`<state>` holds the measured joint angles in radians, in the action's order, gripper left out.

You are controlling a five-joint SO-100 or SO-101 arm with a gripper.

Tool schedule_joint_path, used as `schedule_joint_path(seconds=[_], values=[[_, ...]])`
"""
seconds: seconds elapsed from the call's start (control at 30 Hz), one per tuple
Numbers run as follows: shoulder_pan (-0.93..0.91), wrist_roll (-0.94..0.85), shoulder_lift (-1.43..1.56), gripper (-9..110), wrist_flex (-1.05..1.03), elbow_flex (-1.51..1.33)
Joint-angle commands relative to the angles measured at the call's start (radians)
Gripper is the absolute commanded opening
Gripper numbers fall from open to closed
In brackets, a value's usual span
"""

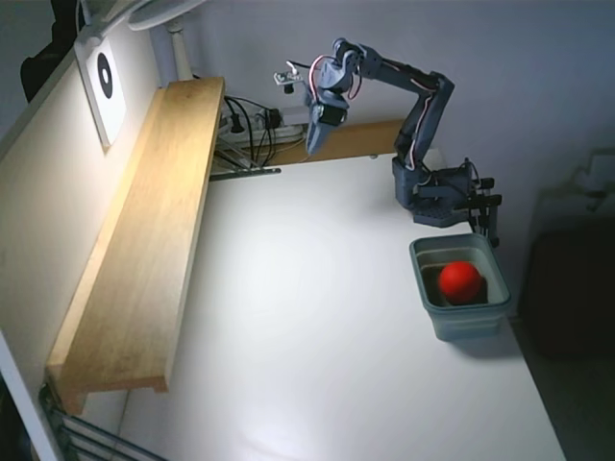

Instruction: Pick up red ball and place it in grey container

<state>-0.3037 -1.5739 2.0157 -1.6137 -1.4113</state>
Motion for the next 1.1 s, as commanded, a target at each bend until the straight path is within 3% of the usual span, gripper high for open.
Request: schedule_joint_path(seconds=[0.0,0.4,1.07], values=[[-0.07,0.003,0.041,1,-0.045,0.056],[-0.204,0.003,0.063,-3,-0.123,0.086],[-0.22,0.003,0.065,-3,-0.132,0.089]])
